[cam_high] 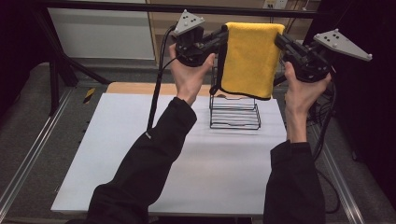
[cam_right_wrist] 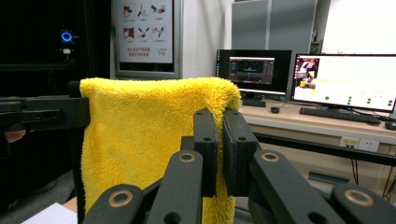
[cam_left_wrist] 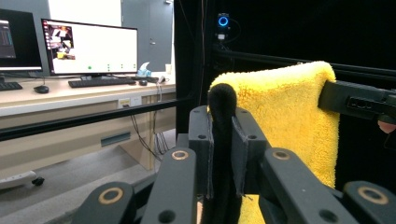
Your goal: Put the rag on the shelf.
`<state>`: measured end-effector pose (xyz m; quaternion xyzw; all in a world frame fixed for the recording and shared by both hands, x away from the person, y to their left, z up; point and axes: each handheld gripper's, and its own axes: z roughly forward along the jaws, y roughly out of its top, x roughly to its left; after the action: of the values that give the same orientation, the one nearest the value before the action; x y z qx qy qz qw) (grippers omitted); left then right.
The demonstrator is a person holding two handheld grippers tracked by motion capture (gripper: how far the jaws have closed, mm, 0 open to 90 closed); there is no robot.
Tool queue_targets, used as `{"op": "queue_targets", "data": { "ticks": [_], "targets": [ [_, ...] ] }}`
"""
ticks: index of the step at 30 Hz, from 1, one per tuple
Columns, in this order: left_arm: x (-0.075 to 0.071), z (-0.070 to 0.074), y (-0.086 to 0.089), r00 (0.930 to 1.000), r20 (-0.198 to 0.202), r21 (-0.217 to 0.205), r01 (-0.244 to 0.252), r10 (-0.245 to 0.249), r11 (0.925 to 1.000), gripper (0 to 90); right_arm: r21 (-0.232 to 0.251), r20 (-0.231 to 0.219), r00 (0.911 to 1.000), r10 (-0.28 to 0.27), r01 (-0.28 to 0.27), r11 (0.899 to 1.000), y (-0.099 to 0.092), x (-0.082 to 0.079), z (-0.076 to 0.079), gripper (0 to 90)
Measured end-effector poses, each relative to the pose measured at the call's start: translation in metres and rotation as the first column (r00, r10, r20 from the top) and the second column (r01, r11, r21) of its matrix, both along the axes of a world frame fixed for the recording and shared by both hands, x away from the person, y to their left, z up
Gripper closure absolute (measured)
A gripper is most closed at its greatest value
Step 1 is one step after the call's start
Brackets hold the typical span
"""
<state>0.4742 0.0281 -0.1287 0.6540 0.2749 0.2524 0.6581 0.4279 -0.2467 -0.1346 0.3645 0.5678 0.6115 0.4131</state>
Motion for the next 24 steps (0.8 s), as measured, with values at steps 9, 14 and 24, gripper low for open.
{"op": "queue_targets", "data": {
  "ticks": [9, 14, 24],
  "targets": [
    [0.01, 0.016, -0.003, 0.9999, 0.005, 0.02, -0.014, 0.013, 0.9997, 79.5, 0.014, 0.003, 1.0, 0.003, -0.003, 1.0, -0.003, 0.013, 0.007, 85.6],
    [0.018, 0.022, -0.006, 0.9998, 0.009, 0.022, -0.017, 0.017, 0.9996, 79.5, 0.012, 0.006, 0.9999, -0.011, 0.011, 1.0, -0.004, 0.024, 0.016, 85.6],
    [0.036, 0.034, -0.008, 0.9992, 0.012, 0.013, -0.037, 0.037, 0.9992, 79.5, 0.0, 0.003, 0.9997, -0.025, 0.025, 1.0, -0.003, 0.043, 0.027, 85.6]
  ]
}}
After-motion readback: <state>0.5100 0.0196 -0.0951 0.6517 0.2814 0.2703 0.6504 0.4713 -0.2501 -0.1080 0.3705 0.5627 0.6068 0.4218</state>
